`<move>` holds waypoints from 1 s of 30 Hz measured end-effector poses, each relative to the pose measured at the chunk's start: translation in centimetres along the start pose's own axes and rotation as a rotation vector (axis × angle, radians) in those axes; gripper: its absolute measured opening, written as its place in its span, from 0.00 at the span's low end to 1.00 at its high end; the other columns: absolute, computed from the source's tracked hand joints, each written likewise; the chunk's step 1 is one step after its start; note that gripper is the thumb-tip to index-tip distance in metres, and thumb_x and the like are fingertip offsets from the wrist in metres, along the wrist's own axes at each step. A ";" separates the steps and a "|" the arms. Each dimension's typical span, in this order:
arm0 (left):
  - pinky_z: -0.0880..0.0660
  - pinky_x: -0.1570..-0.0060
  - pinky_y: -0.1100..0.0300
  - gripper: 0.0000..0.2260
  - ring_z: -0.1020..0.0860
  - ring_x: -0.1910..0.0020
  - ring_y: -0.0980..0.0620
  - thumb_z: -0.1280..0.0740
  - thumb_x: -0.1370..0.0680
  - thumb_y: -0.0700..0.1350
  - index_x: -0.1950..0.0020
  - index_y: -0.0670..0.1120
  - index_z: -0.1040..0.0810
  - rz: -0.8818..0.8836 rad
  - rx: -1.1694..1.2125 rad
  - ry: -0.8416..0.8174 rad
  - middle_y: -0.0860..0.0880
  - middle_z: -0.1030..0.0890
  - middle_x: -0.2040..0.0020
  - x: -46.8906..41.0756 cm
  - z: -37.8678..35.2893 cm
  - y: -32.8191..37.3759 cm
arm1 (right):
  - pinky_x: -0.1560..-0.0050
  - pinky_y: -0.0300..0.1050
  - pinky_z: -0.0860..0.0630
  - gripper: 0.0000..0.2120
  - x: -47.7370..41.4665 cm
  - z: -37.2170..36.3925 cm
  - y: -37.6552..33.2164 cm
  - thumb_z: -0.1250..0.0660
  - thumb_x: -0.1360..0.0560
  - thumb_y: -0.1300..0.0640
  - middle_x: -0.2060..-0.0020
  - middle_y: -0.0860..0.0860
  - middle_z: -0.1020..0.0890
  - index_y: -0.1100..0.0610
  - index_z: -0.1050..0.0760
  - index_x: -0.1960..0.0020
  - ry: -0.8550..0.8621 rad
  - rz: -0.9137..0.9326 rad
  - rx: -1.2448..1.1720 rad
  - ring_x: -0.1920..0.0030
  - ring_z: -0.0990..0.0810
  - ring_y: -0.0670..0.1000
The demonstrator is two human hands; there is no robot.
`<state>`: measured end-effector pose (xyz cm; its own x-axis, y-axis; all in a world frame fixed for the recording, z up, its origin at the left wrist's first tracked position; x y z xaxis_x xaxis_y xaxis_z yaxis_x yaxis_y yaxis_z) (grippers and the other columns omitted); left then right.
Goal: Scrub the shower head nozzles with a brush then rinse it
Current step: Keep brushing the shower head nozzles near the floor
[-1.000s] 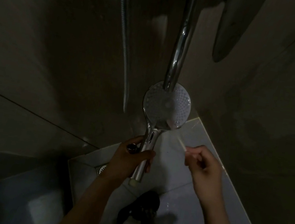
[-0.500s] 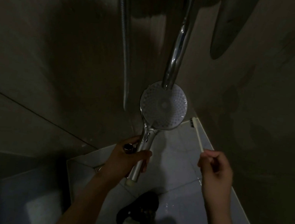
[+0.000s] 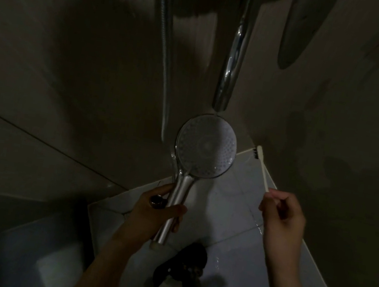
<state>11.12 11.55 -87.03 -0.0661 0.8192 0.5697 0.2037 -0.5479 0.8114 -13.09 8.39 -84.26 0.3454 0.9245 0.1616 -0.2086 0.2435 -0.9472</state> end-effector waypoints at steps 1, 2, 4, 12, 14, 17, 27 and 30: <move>0.27 0.76 0.62 0.13 0.26 0.77 0.51 0.33 0.28 0.29 0.47 0.42 0.21 -0.010 -0.008 -0.003 0.44 0.23 0.73 0.0 0.3 0.1 | 0.62 0.42 0.30 0.06 0.1 -0.1 0.0 0.39 0.23 0.62 0.66 0.55 0.24 0.56 0.25 0.56 0.001 -0.007 0.004 0.69 0.27 0.42; 0.27 0.75 0.62 0.14 0.26 0.77 0.50 0.32 0.28 0.29 0.46 0.42 0.21 -0.018 -0.012 -0.005 0.44 0.23 0.73 0.0 0.6 0.2 | 0.61 0.43 0.29 0.06 0.3 -0.2 -0.1 0.39 0.23 0.62 0.66 0.55 0.24 0.55 0.25 0.56 0.000 -0.012 0.008 0.68 0.27 0.42; 0.26 0.75 0.61 0.15 0.25 0.76 0.50 0.32 0.28 0.30 0.45 0.44 0.21 -0.016 -0.005 0.010 0.44 0.22 0.72 -0.2 1.0 0.4 | 0.61 0.43 0.29 0.06 0.6 -0.3 -0.2 0.39 0.22 0.62 0.66 0.54 0.24 0.55 0.25 0.56 -0.002 -0.013 0.010 0.68 0.27 0.42; 0.27 0.75 0.62 0.16 0.25 0.77 0.52 0.32 0.27 0.31 0.41 0.42 0.24 -0.016 -0.001 -0.037 0.46 0.21 0.72 -2.8 -1.0 2.1 | 0.65 0.42 0.30 0.06 0.9 0.1 -0.1 0.39 0.22 0.62 0.66 0.53 0.24 0.55 0.25 0.55 0.008 -0.012 0.010 0.71 0.28 0.43; 0.27 0.76 0.63 0.16 0.25 0.77 0.52 0.31 0.28 0.31 0.41 0.41 0.24 -0.014 -0.008 -0.063 0.47 0.21 0.73 -3.3 -1.9 2.2 | 0.65 0.42 0.31 0.06 0.9 0.2 -0.1 0.39 0.22 0.62 0.67 0.53 0.24 0.55 0.25 0.56 0.016 -0.010 0.005 0.71 0.29 0.43; 0.26 0.75 0.62 0.17 0.25 0.77 0.52 0.31 0.28 0.31 0.41 0.42 0.23 -0.008 -0.041 -0.109 0.47 0.21 0.72 -3.4 -2.8 1.9 | 0.64 0.42 0.31 0.07 0.7 0.2 -0.2 0.38 0.22 0.62 0.67 0.53 0.24 0.55 0.25 0.57 0.027 0.003 0.004 0.71 0.29 0.43; 0.26 0.73 0.62 0.13 0.25 0.75 0.52 0.31 0.28 0.31 0.50 0.47 0.20 0.009 -0.091 -0.165 0.47 0.22 0.71 -1.0 -1.8 0.3 | 0.64 0.43 0.31 0.06 1.6 -0.8 -0.4 0.39 0.22 0.63 0.67 0.53 0.24 0.55 0.25 0.56 0.028 -0.008 -0.023 0.70 0.28 0.43; 0.26 0.73 0.61 0.13 0.25 0.74 0.50 0.32 0.28 0.31 0.50 0.46 0.20 0.005 -0.066 -0.151 0.44 0.22 0.68 -0.8 -1.0 0.1 | 0.63 0.43 0.31 0.07 2.0 -1.3 -0.6 0.38 0.23 0.64 0.67 0.54 0.24 0.55 0.24 0.56 0.019 -0.007 -0.021 0.69 0.27 0.43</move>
<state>10.27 10.63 -87.28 0.0833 0.8300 0.5515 0.1385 -0.5577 0.8184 -11.06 9.68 -83.76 0.3637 0.9171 0.1630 -0.1871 0.2433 -0.9517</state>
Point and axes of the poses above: each hand's wrist, its own x-axis away from the middle knuckle, its own z-axis out of the back of the hand, y = z × x, the point moved 7 cm from there along -x, towards the middle knuckle
